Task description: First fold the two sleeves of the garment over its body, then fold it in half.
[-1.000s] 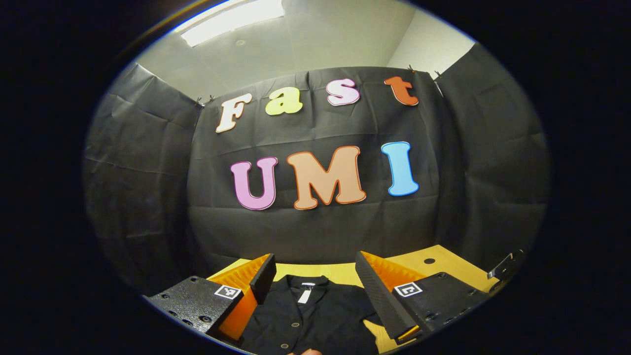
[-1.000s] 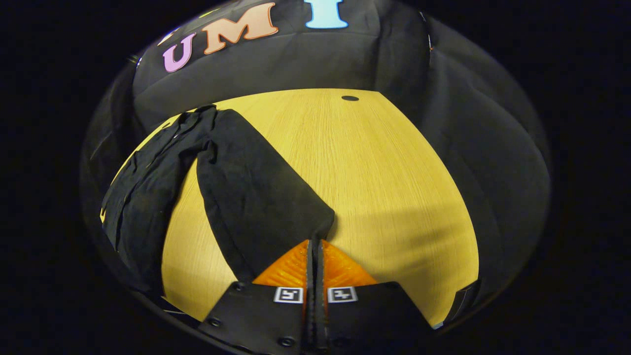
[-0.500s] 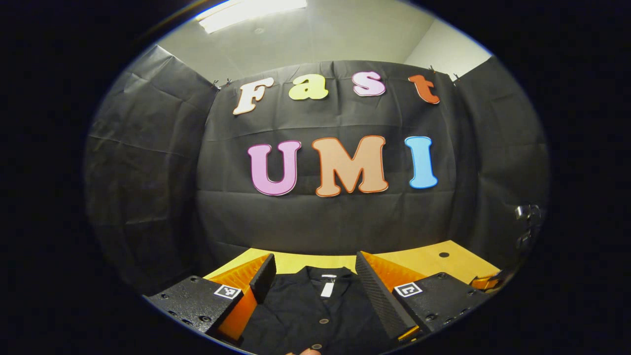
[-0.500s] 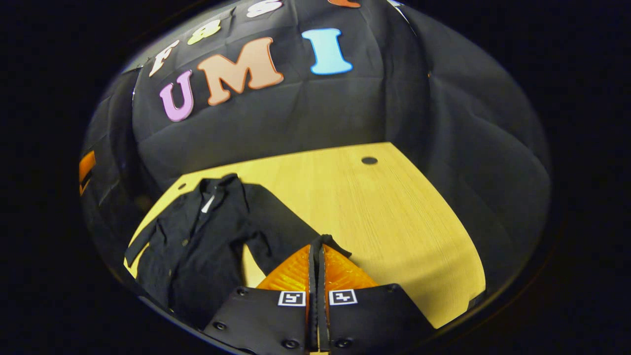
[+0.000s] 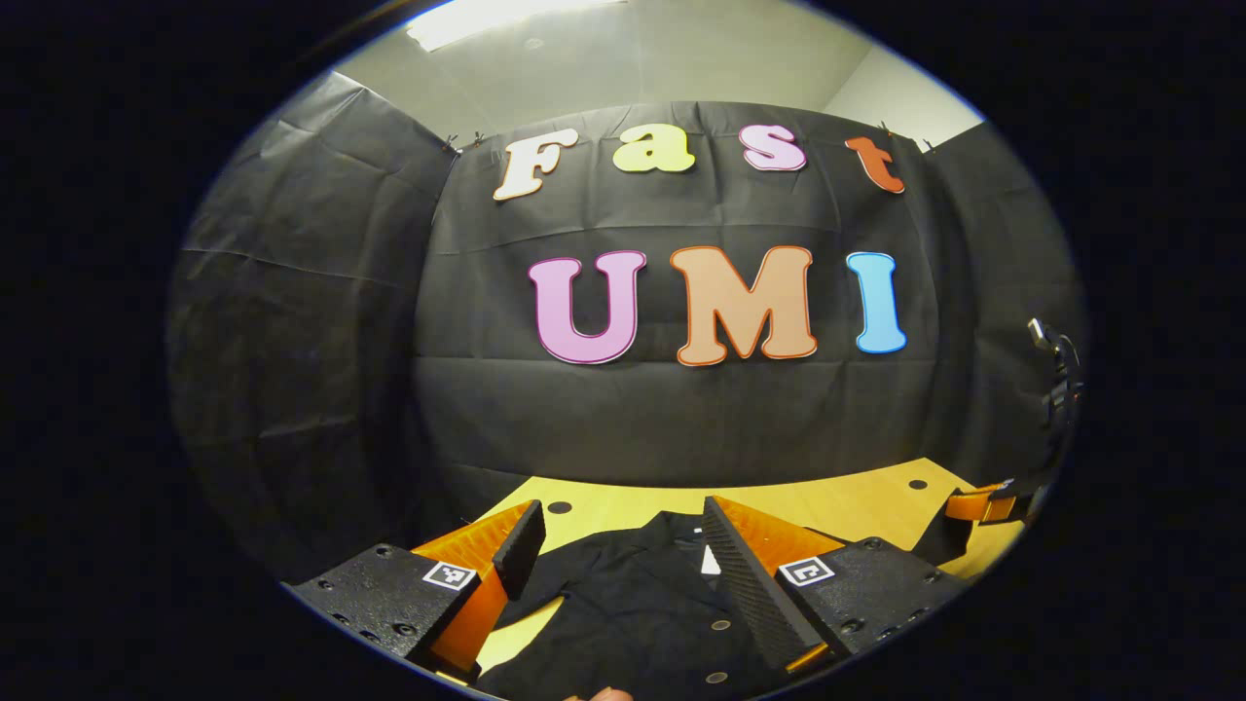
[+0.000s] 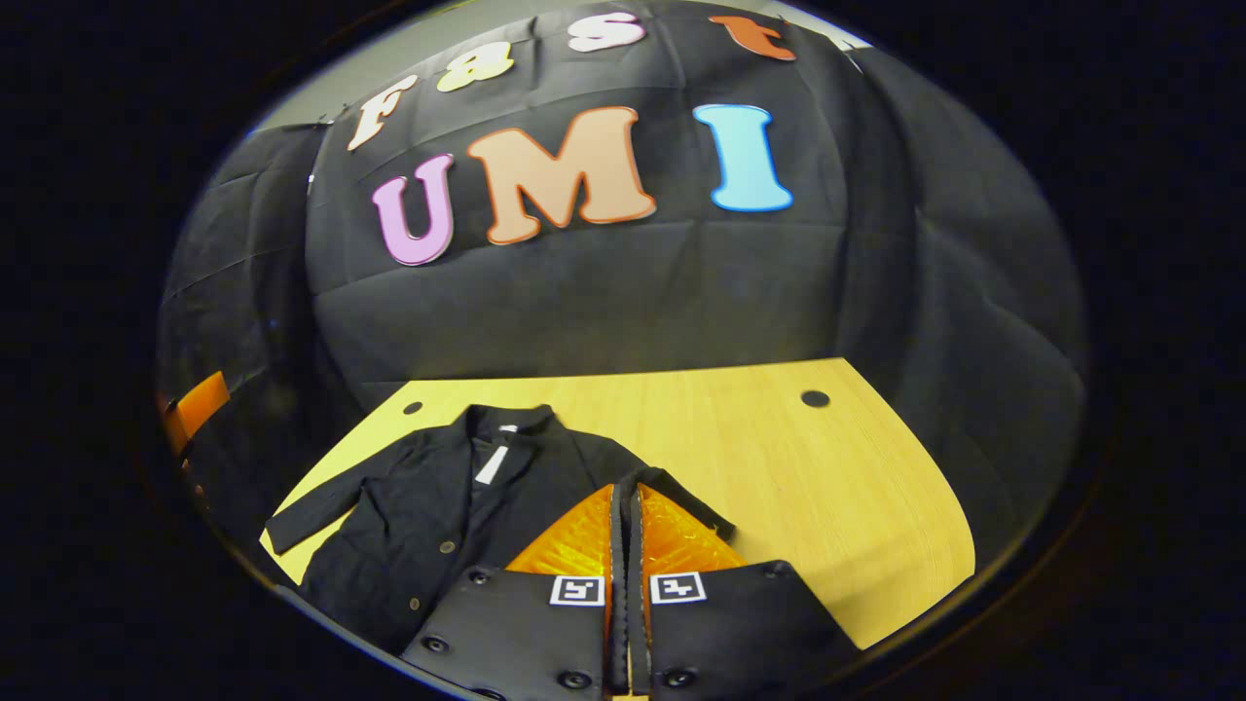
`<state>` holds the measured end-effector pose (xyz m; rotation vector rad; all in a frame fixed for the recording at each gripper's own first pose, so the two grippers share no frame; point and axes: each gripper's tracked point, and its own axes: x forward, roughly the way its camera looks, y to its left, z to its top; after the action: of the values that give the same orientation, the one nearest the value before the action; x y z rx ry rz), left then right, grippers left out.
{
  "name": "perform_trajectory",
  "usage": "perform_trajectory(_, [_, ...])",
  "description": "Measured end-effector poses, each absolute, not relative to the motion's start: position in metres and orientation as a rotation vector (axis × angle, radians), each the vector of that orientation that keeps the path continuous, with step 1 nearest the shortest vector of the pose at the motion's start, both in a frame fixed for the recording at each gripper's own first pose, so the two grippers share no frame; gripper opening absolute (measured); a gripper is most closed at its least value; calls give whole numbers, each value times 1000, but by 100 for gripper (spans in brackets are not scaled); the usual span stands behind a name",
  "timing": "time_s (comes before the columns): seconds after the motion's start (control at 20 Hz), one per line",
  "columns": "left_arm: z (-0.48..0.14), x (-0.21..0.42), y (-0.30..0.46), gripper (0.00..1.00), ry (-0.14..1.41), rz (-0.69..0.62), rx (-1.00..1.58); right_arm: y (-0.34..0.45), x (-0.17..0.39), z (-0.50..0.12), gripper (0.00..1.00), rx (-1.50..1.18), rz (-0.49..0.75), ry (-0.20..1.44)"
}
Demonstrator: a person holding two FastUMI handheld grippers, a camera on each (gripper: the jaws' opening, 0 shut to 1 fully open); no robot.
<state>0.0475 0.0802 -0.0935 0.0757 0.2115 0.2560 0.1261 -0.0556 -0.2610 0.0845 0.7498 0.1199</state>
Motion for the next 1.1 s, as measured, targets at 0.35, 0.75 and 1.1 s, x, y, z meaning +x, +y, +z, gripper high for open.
perform_trajectory(0.35, [-100,44,163,96,210,258,96,68,154,-254,3,36,209,701])
perform_trajectory(0.75, [-121,23,225,100,266,329,100,163,175,-270,3,21,313,730])
perform_trajectory(1.1, [-144,-14,278,97,334,439,91,234,183,-306,3,16,415,792])
